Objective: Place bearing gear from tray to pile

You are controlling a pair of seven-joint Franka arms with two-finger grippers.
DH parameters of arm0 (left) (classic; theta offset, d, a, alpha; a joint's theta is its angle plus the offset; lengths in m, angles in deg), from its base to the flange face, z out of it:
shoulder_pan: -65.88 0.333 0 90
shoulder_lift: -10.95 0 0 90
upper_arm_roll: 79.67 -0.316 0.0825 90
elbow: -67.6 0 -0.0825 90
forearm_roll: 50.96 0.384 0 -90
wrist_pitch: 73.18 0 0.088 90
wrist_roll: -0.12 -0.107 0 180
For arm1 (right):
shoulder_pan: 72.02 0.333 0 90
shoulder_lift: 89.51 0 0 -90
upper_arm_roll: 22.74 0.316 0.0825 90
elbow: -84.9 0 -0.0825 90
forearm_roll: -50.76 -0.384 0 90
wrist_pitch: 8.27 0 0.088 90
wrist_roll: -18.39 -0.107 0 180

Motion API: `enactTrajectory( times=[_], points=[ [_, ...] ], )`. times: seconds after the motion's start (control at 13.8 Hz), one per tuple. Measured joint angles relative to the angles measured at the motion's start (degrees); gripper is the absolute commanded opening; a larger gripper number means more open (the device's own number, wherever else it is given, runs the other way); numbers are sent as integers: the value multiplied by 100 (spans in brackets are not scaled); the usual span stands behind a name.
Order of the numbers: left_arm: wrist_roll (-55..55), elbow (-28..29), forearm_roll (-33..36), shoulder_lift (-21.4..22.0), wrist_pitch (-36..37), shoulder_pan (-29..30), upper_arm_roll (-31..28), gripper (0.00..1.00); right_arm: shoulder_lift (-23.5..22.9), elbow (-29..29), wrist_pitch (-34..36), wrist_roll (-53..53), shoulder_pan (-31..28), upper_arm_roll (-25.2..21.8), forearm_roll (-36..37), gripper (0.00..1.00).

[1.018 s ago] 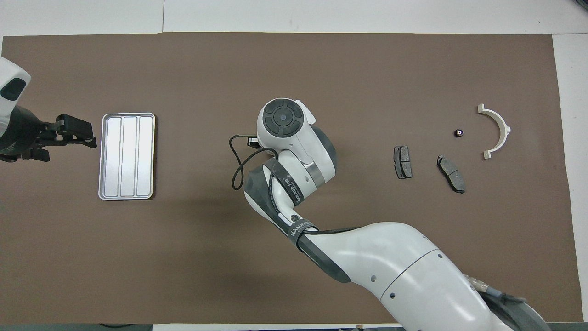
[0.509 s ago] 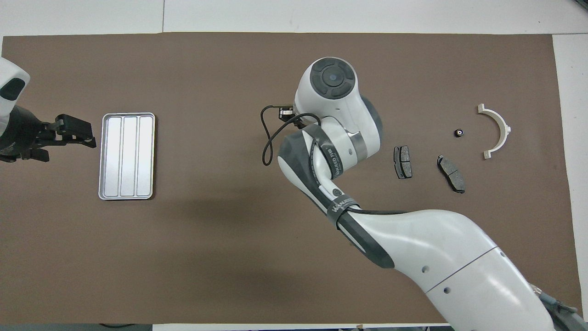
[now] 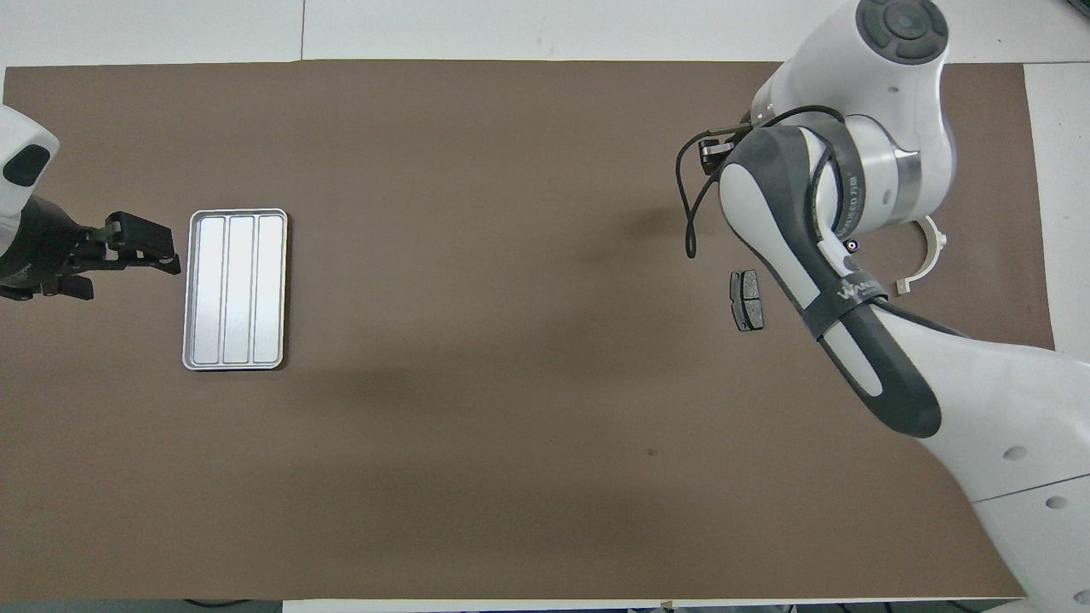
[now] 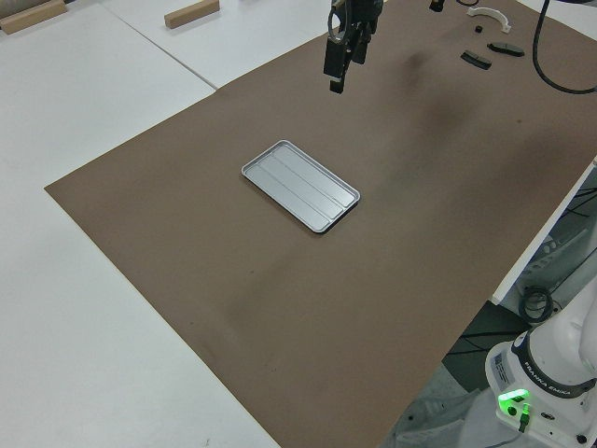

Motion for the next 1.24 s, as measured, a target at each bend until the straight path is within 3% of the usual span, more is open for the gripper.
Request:
enactTrajectory(
  times=[0.29, 0.73, 1.24],
  points=[
    [0, -1, -1, 14, -1, -1, 6, 100, 122, -544, -50, 1064, -637, 2, 0, 0],
    [0, 0, -1, 54, 5, -1, 3, 100, 670, -2074, -998, 1416, -802, -2, 3, 0],
    [0, 0, -1, 54, 5, -1, 6, 100, 912, -2686, -1310, 1898, -1092, -7, 3, 0]
  ],
)
